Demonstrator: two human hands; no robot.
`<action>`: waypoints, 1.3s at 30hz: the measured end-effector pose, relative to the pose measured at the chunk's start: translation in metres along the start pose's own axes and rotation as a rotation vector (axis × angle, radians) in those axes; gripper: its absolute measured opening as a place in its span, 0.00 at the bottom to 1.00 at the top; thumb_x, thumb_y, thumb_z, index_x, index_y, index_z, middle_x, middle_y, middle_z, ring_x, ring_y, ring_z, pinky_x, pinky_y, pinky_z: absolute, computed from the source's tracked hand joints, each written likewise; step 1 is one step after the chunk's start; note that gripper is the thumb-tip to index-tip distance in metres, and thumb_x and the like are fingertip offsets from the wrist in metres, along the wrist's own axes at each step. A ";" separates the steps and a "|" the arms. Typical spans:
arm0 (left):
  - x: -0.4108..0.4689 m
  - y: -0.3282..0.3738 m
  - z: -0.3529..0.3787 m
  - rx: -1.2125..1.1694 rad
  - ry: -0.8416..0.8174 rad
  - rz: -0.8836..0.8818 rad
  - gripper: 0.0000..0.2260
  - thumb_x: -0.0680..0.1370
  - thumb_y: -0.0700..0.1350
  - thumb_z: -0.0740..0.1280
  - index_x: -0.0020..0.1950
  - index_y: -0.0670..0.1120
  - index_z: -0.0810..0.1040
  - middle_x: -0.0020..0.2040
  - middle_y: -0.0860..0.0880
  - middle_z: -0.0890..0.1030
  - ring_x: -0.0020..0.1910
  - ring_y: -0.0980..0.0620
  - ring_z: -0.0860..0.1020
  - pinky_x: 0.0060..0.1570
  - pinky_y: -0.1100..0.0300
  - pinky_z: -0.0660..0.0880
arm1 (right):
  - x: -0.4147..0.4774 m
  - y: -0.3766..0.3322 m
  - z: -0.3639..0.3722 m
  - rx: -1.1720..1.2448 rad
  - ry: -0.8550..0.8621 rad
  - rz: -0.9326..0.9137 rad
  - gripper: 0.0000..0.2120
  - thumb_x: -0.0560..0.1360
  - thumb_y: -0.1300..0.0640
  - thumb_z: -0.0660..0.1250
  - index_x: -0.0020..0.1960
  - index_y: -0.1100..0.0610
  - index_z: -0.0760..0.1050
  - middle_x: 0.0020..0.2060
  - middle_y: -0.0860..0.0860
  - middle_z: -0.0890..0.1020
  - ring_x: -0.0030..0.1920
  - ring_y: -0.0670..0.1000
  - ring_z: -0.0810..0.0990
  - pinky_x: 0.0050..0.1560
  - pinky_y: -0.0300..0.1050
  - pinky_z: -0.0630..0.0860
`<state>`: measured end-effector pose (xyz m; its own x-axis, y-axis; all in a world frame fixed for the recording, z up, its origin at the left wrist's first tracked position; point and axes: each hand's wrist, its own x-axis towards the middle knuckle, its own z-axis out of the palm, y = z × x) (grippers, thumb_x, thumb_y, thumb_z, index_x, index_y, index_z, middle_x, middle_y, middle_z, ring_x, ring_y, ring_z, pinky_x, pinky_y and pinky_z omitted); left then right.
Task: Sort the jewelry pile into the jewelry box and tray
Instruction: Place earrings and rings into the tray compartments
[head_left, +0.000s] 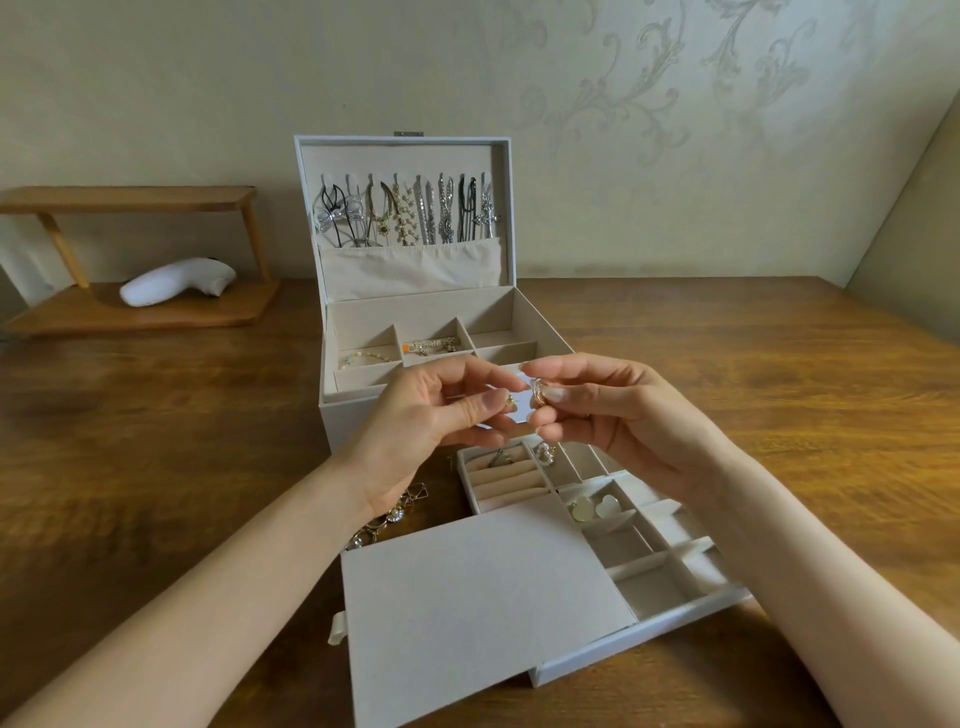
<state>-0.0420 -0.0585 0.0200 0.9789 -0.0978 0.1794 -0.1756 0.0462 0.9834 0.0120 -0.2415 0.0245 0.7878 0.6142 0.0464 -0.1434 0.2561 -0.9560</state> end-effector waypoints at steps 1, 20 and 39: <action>0.000 0.000 0.001 -0.006 0.003 -0.004 0.08 0.69 0.42 0.67 0.46 0.43 0.80 0.39 0.52 0.83 0.39 0.55 0.82 0.37 0.65 0.78 | 0.000 0.000 0.000 0.006 -0.001 0.005 0.11 0.67 0.68 0.65 0.45 0.62 0.83 0.35 0.60 0.83 0.33 0.52 0.83 0.37 0.40 0.81; -0.013 0.002 -0.050 1.274 -0.032 -0.097 0.07 0.71 0.48 0.74 0.35 0.56 0.78 0.33 0.58 0.79 0.36 0.62 0.76 0.37 0.64 0.72 | 0.001 0.002 -0.007 -0.187 0.016 -0.038 0.12 0.65 0.66 0.69 0.48 0.63 0.81 0.32 0.56 0.80 0.33 0.51 0.82 0.36 0.40 0.80; 0.009 0.007 0.013 0.501 0.040 0.054 0.07 0.71 0.44 0.74 0.45 0.46 0.78 0.38 0.49 0.81 0.36 0.57 0.78 0.32 0.66 0.74 | -0.002 0.002 -0.007 -0.241 0.116 -0.067 0.06 0.66 0.60 0.71 0.40 0.63 0.80 0.33 0.55 0.82 0.32 0.49 0.80 0.35 0.39 0.79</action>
<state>-0.0359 -0.0719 0.0293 0.9685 -0.0696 0.2392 -0.2454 -0.4331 0.8673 0.0146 -0.2475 0.0200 0.8562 0.5085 0.0918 0.0471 0.1001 -0.9939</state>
